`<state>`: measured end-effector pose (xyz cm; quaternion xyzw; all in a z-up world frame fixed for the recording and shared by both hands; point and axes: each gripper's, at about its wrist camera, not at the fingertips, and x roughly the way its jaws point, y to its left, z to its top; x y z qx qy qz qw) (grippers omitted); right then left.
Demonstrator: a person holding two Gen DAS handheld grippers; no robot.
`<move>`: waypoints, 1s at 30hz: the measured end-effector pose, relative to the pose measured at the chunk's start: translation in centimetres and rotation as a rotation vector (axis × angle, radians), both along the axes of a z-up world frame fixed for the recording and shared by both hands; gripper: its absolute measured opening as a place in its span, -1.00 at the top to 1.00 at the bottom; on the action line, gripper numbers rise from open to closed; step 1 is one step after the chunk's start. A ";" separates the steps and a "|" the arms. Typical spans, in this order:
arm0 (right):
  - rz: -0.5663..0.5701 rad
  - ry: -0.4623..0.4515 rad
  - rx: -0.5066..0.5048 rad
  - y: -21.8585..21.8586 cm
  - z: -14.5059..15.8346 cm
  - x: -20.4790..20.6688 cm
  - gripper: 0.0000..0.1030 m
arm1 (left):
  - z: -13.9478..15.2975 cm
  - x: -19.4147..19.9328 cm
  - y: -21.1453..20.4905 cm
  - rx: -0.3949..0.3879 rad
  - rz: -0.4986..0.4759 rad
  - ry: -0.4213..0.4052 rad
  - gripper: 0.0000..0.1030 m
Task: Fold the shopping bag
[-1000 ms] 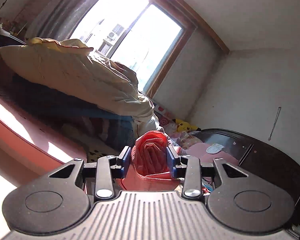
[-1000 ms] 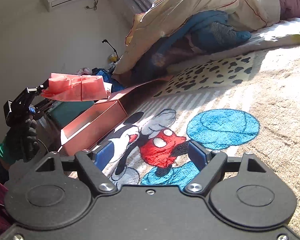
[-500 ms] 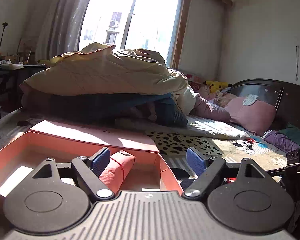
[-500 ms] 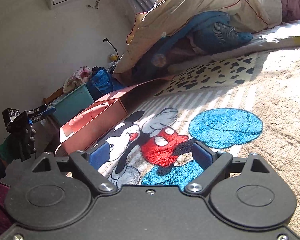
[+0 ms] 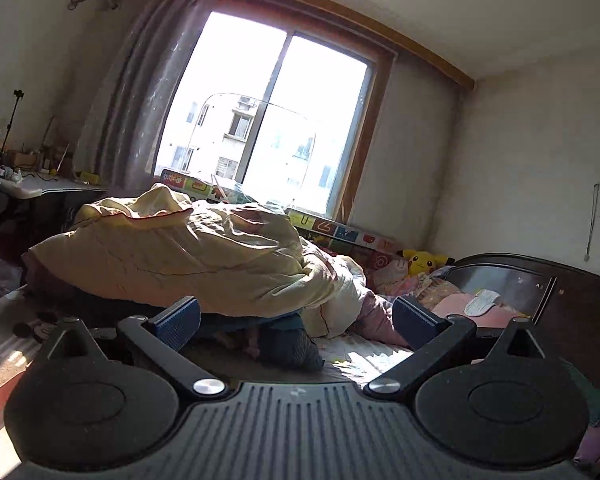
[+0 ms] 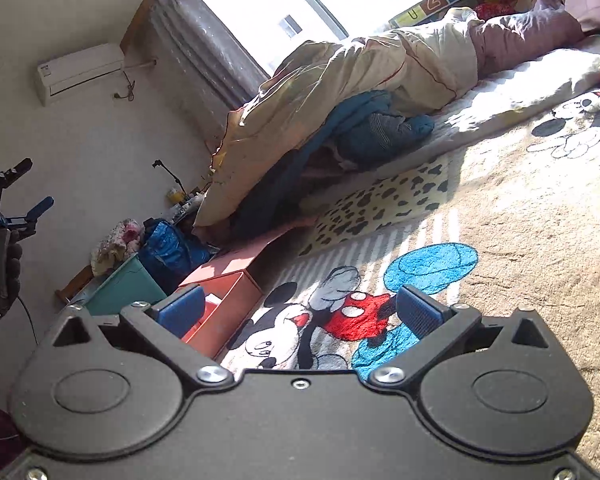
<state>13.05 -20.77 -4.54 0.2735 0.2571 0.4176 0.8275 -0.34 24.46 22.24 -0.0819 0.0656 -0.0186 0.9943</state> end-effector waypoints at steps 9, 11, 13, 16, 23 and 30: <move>-0.146 -0.025 -0.210 -0.3 5.9 -6.8 -1.00 | -5.8 0.8 -12.4 0.248 0.032 0.175 -0.99; -0.196 -0.022 -0.311 0.3 6.9 -7.3 -1.00 | -9.0 1.6 -14.4 0.287 0.001 0.307 -0.99; -0.249 -0.038 -0.396 0.7 7.8 -8.0 -1.00 | -11.9 1.4 -16.2 0.363 -0.035 0.394 -0.99; -0.262 -0.039 -0.418 0.7 8.2 -8.9 -1.00 | -14.0 0.5 -18.5 0.406 -0.070 0.403 -0.99; -0.336 -0.059 -0.517 1.3 9.2 -10.5 -1.00 | -15.8 -1.4 -21.5 0.425 -0.111 0.425 -0.99; -0.394 -0.065 -0.561 1.5 10.4 -12.2 -1.00 | -14.9 -2.5 -21.4 0.298 -0.185 0.450 -0.99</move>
